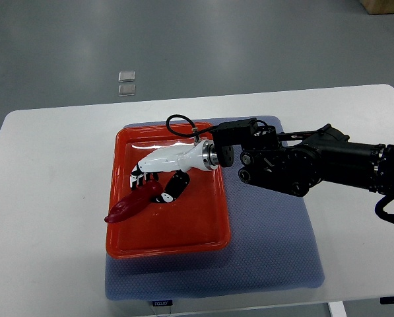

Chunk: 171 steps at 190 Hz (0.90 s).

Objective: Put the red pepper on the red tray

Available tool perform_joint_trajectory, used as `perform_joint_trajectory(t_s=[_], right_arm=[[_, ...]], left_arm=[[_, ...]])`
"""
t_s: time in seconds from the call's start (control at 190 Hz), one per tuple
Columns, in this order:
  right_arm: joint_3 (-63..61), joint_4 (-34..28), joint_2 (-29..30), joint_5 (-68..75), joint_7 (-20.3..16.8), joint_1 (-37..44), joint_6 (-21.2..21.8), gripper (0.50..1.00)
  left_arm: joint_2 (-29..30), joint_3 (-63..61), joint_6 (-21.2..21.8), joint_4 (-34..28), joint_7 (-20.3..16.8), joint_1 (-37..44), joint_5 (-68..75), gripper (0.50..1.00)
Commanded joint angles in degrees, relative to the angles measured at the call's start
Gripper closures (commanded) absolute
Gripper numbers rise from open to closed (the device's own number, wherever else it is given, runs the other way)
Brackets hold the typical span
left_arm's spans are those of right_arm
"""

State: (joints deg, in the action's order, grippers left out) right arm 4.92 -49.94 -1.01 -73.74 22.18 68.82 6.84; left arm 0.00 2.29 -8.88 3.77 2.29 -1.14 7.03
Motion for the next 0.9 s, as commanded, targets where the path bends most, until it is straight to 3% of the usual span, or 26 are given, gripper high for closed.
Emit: perform_joint_trajectory(t_s=[0.0,0.079,0.237,0.511,0.737,0.895], right_arm=[[0.08,0.28,0.05,0.08,-0.21,-0.18,0.19,0.838],[0.0,0.37,-0.13,0.08,-0.29,-0.18,0.19,0.744],[-0.18,0.37,-0.74,0.08,-0.38,-0.18,-0.16,0.673],[-2.2,0.37,-5.05,5.97,-0.56,-0.79,-0.42,0.65],[-11.69,1.07,-11.73,10.89,-0.73,-2.38,-0.42,0.65],[-18.28,2.39,-16.91,19.85,-2.93,-4.84,-1.48,0.65]], left_arm=[[0.0,-0.01,0.0,0.0,0.0,0.0,0.0,0.5],[0.0,-0.09,0.0,0.09,0.0,0.0,0.0,0.5],[0.0,-0.09,0.0,0.0,0.0,0.0,0.0,0.5],[0.0,-0.01,0.0,-0.17,0.0,0.0,0.0,0.5],[0.0,-0.09,0.0,-0.17,0.09,0.0,0.0,0.5],[0.0,-0.09,0.0,-0.08,0.09,-0.18,0.0,0.5]])
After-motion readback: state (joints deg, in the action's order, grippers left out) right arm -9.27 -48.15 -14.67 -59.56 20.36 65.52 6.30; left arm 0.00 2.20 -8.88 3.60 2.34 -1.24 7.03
